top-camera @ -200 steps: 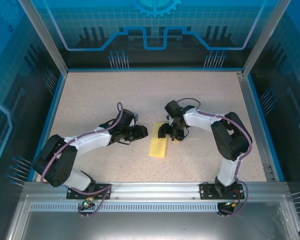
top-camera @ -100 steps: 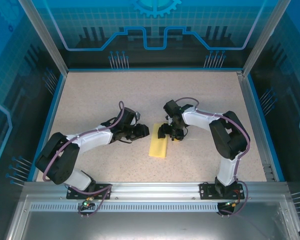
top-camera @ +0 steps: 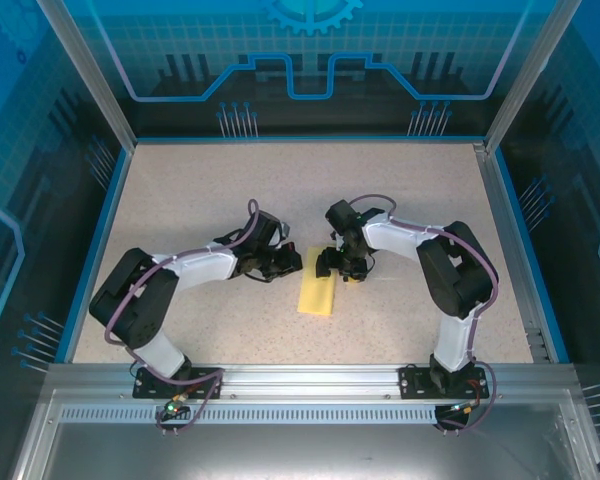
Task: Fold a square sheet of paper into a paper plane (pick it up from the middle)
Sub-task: First fold in half a square sheet of paper at the center of the table, then hold the square sheet of paper at the center of the table.
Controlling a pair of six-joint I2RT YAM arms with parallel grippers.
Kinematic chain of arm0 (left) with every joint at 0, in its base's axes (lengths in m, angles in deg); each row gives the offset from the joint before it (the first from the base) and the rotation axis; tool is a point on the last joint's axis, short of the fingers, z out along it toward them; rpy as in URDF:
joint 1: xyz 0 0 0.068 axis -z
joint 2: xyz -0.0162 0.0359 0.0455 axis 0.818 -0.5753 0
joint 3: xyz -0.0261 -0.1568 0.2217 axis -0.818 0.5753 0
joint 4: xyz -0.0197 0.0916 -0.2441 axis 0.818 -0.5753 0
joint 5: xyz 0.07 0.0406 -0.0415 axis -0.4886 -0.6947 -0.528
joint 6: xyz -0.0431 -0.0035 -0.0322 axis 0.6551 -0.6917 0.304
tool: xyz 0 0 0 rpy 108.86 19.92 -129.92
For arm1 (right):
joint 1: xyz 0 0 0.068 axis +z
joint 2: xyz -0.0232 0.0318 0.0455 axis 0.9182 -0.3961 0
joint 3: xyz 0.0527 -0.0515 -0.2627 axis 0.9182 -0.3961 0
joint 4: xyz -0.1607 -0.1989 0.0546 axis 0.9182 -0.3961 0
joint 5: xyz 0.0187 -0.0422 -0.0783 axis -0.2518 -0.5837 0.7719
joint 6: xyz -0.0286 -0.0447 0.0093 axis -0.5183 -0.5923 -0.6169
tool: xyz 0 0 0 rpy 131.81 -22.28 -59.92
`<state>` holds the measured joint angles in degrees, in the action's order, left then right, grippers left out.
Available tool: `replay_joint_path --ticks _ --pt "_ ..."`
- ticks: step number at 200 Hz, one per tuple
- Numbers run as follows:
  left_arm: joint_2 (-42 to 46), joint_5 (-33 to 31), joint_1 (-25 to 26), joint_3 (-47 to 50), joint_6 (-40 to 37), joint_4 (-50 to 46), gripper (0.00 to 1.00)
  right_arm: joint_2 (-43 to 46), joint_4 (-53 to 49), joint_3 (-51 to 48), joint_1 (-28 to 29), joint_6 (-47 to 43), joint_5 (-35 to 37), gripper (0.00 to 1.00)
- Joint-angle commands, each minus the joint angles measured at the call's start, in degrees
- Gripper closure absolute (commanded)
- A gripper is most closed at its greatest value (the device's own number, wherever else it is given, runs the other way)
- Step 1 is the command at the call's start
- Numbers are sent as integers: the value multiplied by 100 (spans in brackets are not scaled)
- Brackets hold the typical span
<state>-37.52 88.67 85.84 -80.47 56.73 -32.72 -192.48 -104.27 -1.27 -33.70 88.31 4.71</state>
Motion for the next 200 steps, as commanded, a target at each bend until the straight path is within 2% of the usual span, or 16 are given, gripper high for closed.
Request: replay_joint_path --ticks 1,53,150,200 --pt "-262 328 74 -210 193 182 100 -526 151 -185 52 -29 400 30" --pt "-685 427 194 -357 267 275 100 -549 148 -176 56 -14 394 30" --pt "-1029 139 306 -283 173 174 100 -456 198 -245 74 48 363 30" --pt "-1192 -231 325 -200 -42 -103 100 434 458 -201 54 5 346 27"
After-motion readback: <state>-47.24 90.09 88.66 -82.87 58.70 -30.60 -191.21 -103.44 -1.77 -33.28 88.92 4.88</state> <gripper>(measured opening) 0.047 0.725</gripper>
